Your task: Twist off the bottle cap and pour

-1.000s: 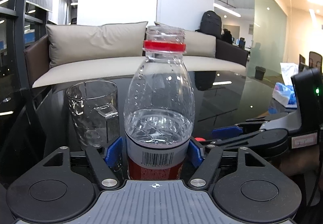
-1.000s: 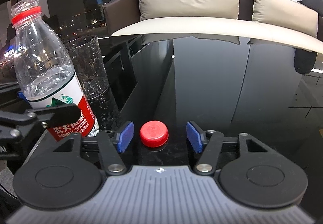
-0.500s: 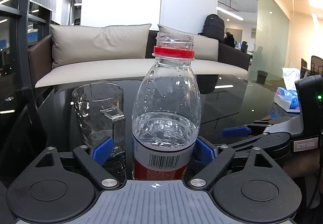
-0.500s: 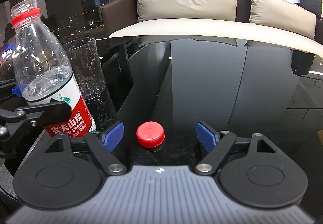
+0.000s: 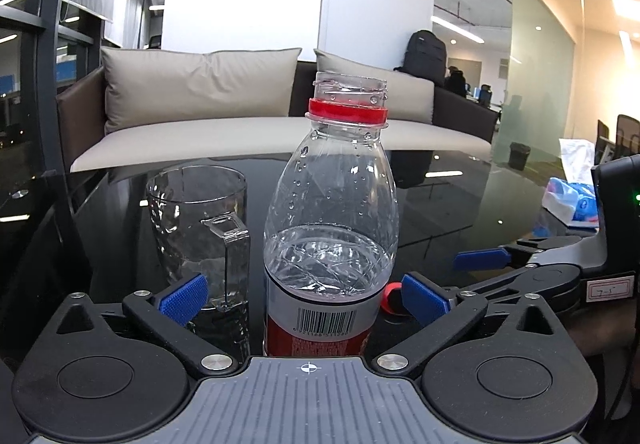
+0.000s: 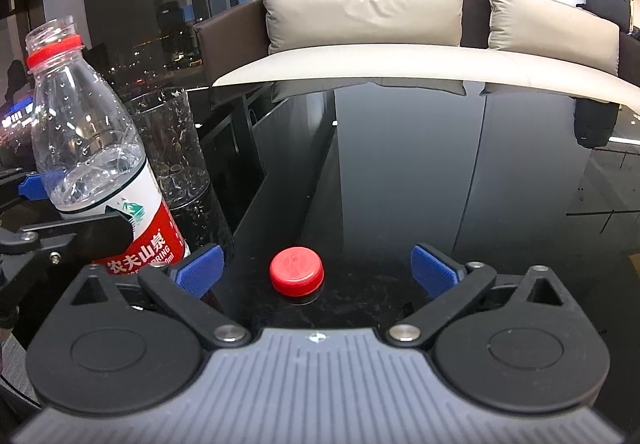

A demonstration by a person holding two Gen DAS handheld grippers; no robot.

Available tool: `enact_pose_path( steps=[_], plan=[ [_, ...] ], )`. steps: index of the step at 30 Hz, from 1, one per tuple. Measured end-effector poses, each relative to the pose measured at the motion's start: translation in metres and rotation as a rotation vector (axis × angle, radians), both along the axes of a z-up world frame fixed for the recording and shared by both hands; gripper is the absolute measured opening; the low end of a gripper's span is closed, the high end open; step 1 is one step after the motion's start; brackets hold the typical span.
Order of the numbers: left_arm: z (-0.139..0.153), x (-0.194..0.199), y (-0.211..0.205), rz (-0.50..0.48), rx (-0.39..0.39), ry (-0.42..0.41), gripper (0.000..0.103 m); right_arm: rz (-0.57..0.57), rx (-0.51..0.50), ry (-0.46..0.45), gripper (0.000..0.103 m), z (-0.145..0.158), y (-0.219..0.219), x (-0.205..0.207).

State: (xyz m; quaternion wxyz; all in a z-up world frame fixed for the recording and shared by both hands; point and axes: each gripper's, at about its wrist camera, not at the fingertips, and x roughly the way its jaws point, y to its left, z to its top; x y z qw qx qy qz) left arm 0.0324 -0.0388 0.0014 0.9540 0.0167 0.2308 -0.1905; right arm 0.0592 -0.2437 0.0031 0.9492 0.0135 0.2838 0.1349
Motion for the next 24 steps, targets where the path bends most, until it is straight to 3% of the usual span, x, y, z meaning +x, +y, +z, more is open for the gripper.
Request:
enact_pose_path(
  steps=[24],
  plan=[
    [0.0042,-0.0026,0.0003,-0.006,-0.010,-0.001,0.102,0.002,0.009,-0.003,0.102,0.0024,0.0038,-0.0053]
  ],
)
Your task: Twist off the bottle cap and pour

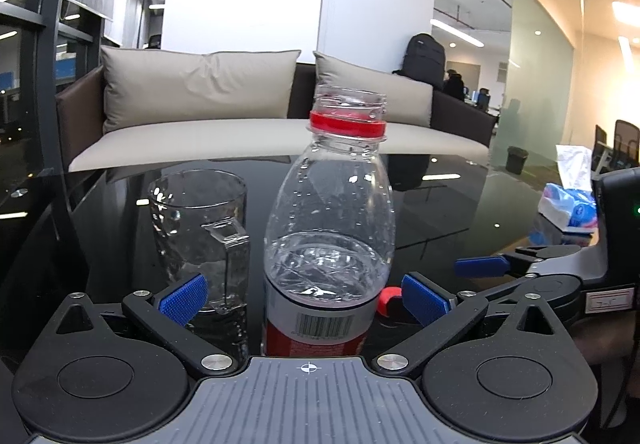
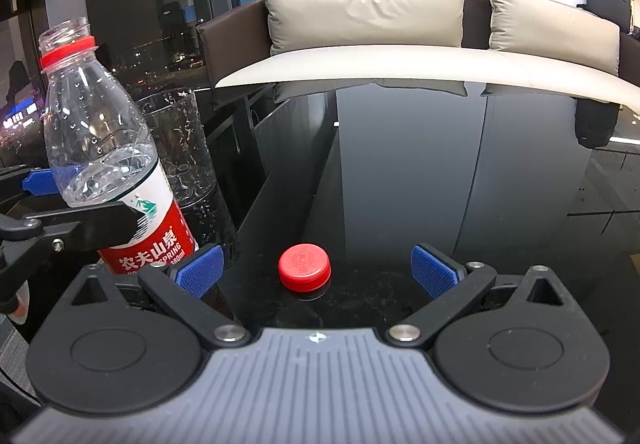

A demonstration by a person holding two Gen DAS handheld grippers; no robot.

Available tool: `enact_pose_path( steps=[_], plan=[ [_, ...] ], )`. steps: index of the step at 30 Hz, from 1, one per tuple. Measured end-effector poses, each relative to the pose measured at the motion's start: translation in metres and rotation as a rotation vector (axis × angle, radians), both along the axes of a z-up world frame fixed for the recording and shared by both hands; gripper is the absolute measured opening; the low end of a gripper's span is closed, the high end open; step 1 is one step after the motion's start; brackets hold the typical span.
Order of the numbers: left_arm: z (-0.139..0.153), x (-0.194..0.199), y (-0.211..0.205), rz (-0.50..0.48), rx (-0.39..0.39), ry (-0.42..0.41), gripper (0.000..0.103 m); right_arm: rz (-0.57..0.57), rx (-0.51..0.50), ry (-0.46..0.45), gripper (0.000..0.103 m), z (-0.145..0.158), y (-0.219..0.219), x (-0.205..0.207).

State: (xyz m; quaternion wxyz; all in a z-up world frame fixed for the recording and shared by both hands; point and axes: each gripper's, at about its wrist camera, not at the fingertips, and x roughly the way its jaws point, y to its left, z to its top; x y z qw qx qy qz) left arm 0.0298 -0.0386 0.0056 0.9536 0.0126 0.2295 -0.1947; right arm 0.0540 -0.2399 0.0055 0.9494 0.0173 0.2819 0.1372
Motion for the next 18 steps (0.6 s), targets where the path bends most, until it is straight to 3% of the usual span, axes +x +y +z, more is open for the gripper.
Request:
enact_pose_path(
  steps=[18],
  plan=[
    [0.0030,-0.0053,-0.0018,-0.032,-0.002,-0.014,0.102,0.000,0.002,0.006,0.102,0.0011,0.0003,0.0011]
  ],
)
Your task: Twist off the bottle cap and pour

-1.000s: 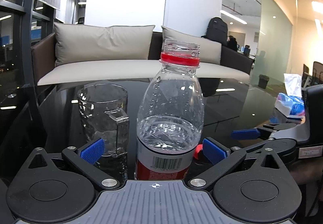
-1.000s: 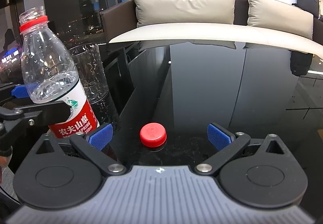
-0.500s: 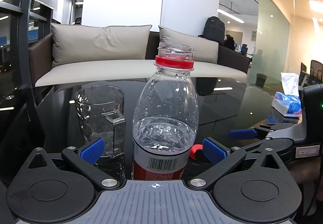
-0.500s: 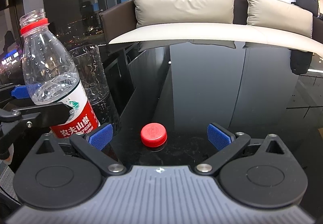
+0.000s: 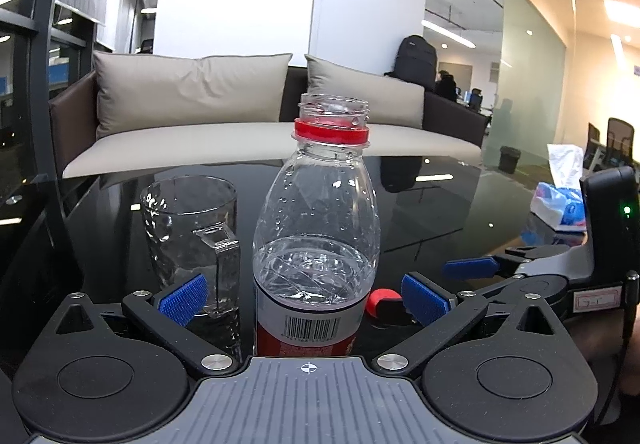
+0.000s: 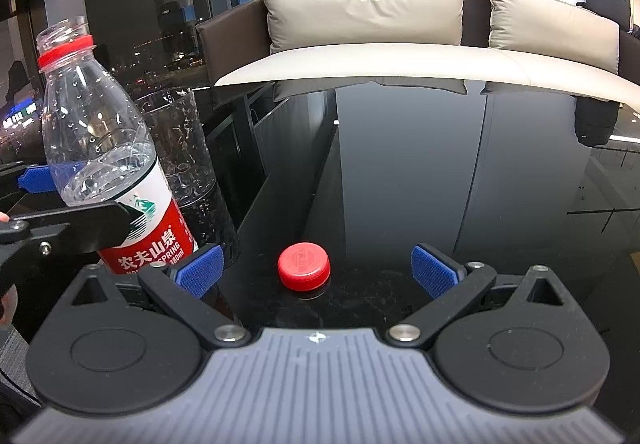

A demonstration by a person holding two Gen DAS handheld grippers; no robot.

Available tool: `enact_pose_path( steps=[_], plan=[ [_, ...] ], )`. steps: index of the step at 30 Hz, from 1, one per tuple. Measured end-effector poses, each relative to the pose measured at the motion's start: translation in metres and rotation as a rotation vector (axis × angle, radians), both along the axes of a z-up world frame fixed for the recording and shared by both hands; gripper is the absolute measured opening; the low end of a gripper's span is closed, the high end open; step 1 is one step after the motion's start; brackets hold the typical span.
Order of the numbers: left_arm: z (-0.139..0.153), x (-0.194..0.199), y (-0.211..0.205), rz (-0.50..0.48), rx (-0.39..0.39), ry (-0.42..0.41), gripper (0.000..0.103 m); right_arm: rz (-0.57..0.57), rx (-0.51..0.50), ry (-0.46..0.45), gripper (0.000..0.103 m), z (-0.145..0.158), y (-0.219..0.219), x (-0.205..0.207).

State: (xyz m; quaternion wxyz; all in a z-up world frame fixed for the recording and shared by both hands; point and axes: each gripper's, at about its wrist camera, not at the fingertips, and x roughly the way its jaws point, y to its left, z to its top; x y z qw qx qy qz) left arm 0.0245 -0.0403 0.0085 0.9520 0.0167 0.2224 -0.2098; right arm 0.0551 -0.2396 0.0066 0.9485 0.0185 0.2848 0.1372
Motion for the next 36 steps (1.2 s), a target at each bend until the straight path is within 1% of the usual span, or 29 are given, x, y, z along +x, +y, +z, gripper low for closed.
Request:
enact_pose_path(
  steps=[7,20,27,36],
  plan=[
    [-0.0002,-0.0006,-0.0046,-0.005,0.016,-0.002,0.102,0.000,0.000,-0.001,0.102,0.0006,-0.0006,0.0005],
    [0.0022,-0.0020,-0.0040,0.002,0.007,-0.006,0.102,0.001,0.000,-0.001,0.102,0.0004,-0.0007,0.0021],
    [0.0042,-0.0020,0.0000,0.019,-0.010,-0.010,0.102,0.002,-0.001,0.000,0.102,-0.0002,-0.0010,0.0010],
    [0.0048,-0.0027,-0.0004,0.008,-0.010,-0.004,0.102,0.003,0.000,0.000,0.102,-0.0006,-0.0027,0.0003]
  ],
)
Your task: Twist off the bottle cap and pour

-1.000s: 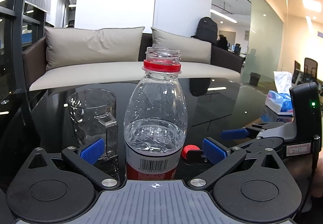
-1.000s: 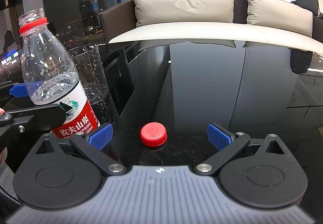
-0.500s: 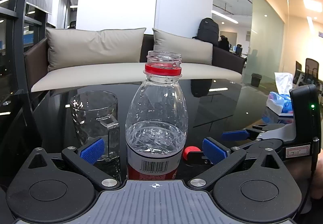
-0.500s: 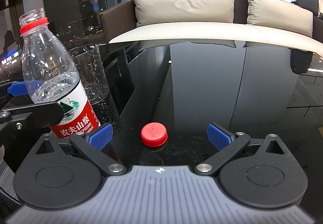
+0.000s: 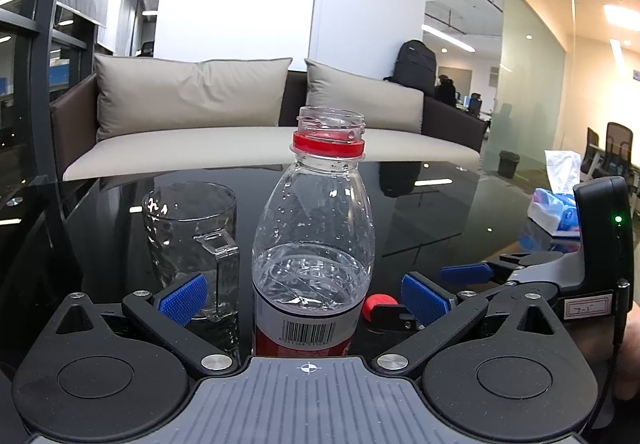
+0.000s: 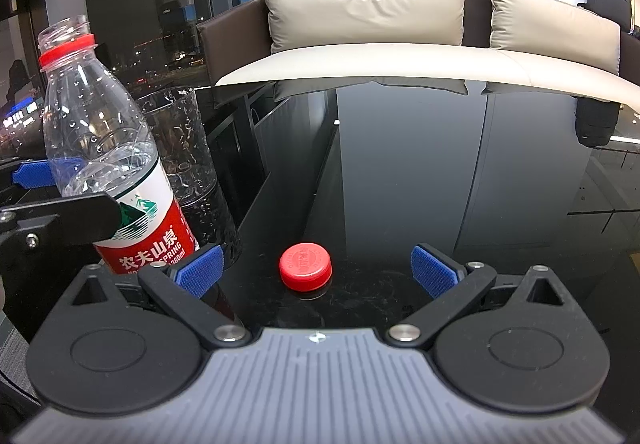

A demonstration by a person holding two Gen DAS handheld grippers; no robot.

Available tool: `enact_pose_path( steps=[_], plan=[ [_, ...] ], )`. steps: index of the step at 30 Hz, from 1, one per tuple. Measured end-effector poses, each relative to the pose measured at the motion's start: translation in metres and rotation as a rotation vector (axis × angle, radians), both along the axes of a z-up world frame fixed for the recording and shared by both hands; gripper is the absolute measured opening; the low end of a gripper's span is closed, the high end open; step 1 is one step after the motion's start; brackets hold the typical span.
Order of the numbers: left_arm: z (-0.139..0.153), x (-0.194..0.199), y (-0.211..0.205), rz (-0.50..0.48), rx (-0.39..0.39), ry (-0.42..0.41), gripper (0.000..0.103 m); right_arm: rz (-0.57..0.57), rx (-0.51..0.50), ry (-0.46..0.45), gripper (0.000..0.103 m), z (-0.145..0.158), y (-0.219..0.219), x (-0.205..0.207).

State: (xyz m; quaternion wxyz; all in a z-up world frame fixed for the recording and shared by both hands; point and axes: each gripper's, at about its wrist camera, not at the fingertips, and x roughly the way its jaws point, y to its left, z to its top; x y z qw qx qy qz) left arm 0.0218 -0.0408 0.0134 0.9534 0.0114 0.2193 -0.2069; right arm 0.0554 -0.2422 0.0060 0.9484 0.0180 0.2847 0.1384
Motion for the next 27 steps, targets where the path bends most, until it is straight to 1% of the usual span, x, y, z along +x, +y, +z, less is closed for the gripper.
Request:
enact_pose_path(
  steps=[27],
  plan=[
    [-0.0014,0.0010,-0.0011,-0.018,-0.003,0.018,0.102,0.003,0.004,0.000,0.102,0.0007,-0.0016,-0.0040]
  ],
)
